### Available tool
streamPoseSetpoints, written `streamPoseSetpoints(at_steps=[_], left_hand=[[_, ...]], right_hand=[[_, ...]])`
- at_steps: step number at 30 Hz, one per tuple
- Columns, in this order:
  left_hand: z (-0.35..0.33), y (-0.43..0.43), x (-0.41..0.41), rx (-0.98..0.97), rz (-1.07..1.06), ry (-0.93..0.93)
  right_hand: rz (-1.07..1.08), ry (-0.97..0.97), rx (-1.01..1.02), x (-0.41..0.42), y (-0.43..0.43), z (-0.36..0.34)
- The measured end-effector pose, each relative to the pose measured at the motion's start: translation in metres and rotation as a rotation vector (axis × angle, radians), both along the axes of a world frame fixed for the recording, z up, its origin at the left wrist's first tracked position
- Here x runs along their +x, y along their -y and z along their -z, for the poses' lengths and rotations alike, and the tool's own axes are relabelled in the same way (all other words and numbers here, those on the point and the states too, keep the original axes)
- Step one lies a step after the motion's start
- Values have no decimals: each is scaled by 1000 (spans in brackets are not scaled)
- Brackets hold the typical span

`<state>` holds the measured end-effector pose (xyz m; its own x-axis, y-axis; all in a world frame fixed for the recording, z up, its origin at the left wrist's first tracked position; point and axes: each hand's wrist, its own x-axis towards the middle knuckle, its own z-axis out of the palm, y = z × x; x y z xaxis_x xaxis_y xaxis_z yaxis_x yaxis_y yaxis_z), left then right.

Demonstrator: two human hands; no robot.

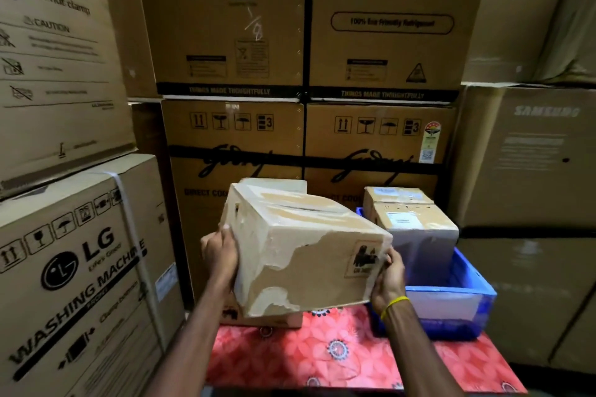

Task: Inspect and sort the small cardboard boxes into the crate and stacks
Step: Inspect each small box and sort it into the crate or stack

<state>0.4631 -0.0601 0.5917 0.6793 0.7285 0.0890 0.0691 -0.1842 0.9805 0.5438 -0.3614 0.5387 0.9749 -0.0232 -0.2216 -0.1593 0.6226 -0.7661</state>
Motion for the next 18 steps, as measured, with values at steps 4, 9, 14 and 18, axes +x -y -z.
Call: streamPoseSetpoints(at_steps=[4,9,14,18], left_hand=[[-9,-6,-1,-144,144,152],[7,-43,22,-245,412,192],[39,-73,41,-368,338,41],[25,-58,7,-360,349,49]], right_hand=[[24,39,-20,4,-1,8],[-74,3,-65,9,-9,7],[-135,-79,-129,14,-22,8],[-165,-49,-159,14,-31,13]])
